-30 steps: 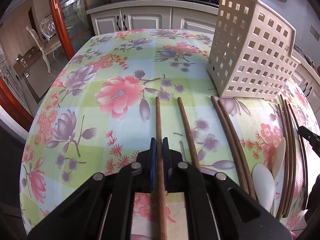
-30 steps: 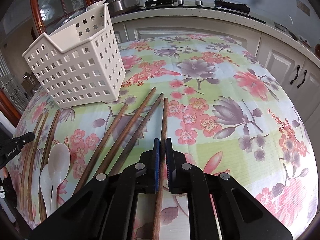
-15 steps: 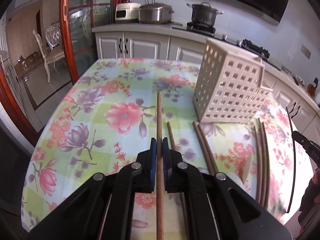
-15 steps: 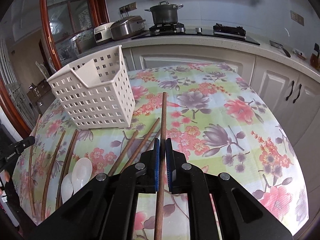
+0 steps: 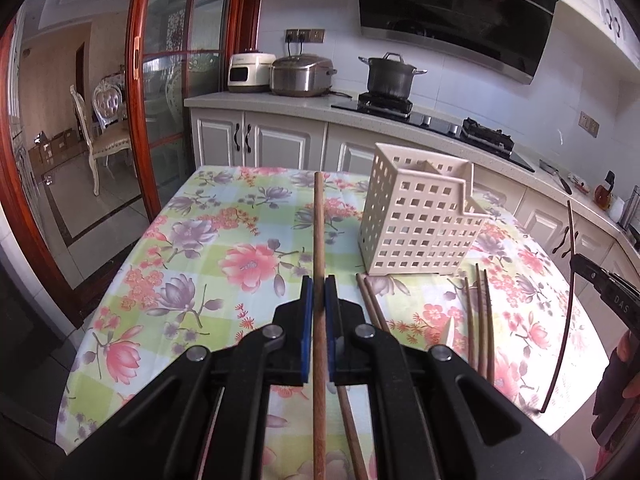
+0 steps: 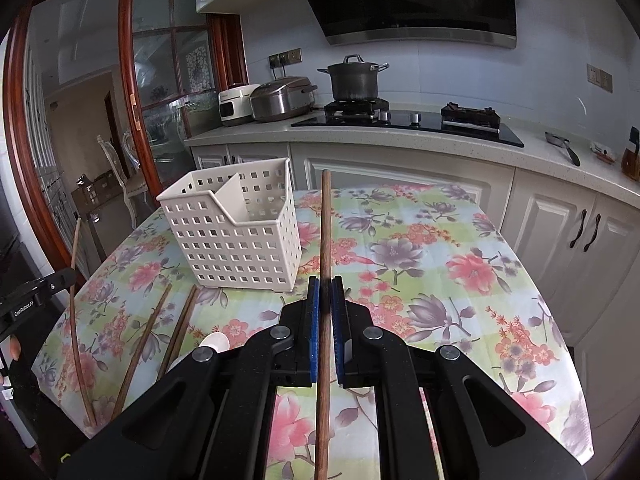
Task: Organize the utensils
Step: 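Lift the left gripper's chopstick toward the white basket while the right gripper carries its chopstick there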
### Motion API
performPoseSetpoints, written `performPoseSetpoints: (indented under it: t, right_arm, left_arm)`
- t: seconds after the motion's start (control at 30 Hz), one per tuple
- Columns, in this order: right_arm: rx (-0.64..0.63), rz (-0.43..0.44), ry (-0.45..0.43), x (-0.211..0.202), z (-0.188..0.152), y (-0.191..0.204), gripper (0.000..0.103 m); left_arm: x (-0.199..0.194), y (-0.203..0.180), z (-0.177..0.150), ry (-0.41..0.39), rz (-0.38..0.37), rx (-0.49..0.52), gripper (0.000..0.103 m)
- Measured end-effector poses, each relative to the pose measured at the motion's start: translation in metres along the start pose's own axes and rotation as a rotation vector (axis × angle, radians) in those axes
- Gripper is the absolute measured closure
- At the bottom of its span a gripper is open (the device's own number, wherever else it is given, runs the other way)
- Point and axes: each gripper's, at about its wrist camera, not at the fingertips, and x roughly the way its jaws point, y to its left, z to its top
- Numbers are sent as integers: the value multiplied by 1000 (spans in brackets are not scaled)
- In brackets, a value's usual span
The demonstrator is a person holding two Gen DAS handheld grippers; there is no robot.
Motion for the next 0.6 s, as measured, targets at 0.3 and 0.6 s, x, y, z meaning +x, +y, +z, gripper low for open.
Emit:
performPoseSetpoints:
  t: [0.3,0.6]
  right_arm:
    - [-42,15,-82,-31,6,10,94]
    - [-61,16,-111,-35,11,13,94]
  left_arm:
    - [-37,-14,0,-106,18,34,97]
    - [-46,-26,14,-152,15,62,97]
